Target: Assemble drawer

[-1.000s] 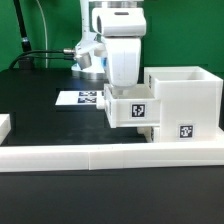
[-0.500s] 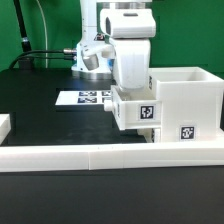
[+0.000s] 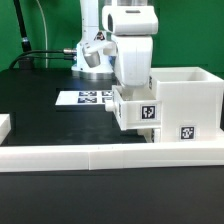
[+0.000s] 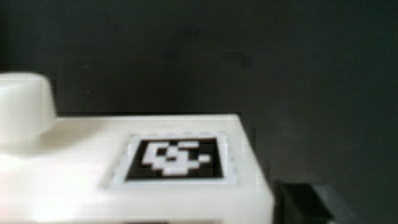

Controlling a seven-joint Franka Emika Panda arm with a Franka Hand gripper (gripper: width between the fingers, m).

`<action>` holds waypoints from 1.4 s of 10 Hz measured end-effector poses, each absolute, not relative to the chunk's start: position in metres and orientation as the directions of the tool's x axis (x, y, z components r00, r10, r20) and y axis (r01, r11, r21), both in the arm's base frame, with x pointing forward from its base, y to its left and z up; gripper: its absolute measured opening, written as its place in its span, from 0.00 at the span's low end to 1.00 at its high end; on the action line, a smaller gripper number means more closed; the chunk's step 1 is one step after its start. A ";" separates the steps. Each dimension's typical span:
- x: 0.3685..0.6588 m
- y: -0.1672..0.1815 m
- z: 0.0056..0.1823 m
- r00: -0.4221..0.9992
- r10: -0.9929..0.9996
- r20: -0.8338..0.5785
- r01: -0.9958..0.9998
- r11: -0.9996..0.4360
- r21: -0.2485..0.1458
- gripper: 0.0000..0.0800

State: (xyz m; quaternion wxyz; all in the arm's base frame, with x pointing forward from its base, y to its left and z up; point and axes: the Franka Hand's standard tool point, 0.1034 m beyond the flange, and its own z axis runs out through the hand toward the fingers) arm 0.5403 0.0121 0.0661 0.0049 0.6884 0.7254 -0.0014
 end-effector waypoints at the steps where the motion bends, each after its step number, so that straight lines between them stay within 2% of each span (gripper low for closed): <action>1: 0.541 0.013 0.071 -0.054 0.998 -0.012 0.999 0.054 0.005 0.45; 2: 0.542 0.012 0.078 -0.054 0.998 -0.016 0.999 0.054 0.004 0.68; 3: 0.543 0.010 0.085 -0.053 0.998 -0.021 0.999 0.053 0.005 0.77; 5: 0.542 -0.006 0.100 -0.068 0.997 -0.036 0.998 0.068 -0.006 0.80; 7: 0.539 -0.037 0.106 -0.090 0.995 -0.045 0.996 0.089 -0.020 0.81; 11: 0.536 -0.054 0.102 -0.091 0.995 -0.037 0.996 0.090 -0.026 0.81; 13: 0.536 -0.058 0.083 -0.128 0.991 0.043 0.990 0.130 -0.047 0.81; 14: 0.542 -0.061 0.079 -0.127 0.988 0.085 0.990 0.131 -0.046 0.81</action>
Offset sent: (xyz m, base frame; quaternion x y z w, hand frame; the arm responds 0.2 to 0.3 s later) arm -0.0005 -0.0129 0.0300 0.0126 -0.0239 -0.0115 0.9996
